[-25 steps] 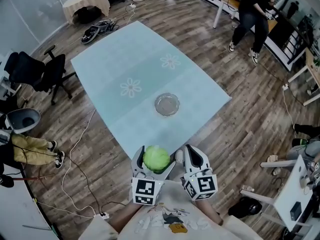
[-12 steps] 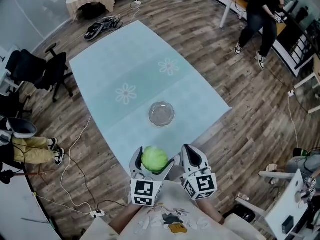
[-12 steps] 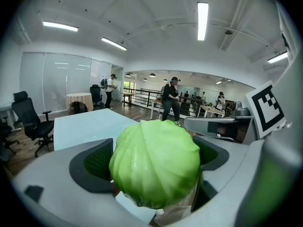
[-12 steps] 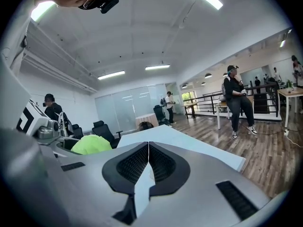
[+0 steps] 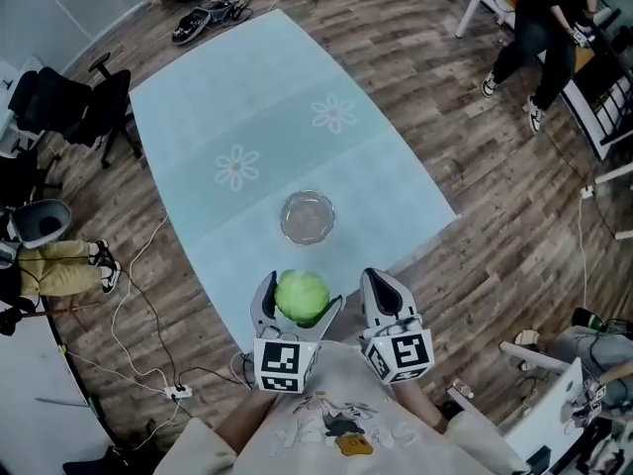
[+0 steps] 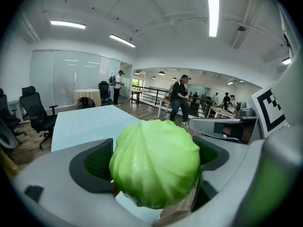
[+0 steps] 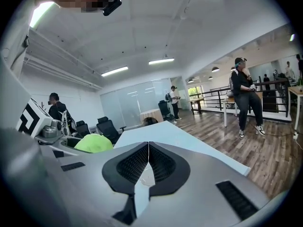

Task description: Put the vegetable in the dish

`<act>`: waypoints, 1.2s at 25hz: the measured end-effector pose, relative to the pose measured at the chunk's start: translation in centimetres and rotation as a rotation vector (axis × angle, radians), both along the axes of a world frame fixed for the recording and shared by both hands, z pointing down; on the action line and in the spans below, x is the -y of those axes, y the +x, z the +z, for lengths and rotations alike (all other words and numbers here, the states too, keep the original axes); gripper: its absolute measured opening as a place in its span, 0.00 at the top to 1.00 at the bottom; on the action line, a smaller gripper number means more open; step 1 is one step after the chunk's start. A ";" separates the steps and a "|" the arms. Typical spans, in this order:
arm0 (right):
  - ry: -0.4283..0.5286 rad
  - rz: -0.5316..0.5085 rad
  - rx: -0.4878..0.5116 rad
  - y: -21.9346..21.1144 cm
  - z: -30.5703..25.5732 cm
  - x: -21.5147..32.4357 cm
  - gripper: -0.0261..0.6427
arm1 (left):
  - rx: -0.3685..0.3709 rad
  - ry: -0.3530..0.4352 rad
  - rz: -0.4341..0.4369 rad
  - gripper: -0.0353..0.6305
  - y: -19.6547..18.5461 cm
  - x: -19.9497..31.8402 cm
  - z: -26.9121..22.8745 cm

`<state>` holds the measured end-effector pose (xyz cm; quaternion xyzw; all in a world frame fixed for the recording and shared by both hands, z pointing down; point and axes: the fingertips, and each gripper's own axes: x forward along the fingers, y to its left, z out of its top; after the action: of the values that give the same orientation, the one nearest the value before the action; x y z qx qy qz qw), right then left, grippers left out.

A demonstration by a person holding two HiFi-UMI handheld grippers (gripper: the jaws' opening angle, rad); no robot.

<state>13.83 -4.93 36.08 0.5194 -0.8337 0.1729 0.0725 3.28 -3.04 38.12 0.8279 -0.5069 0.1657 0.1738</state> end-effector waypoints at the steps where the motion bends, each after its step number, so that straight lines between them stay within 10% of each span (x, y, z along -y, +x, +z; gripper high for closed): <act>1: -0.003 -0.009 -0.004 0.1 0.3 0.6 0.93 | -0.001 -0.004 -0.010 0.15 0.1 0.5 0.3; 30: -0.115 -0.095 -0.050 -4.6 7.8 6.3 0.93 | 0.058 -0.067 0.004 0.15 -1.3 8.5 7.1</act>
<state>9.23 -11.25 43.86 0.4783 -0.8441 0.2039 0.1310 1.99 -11.51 45.20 0.8174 -0.5043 0.2070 0.1864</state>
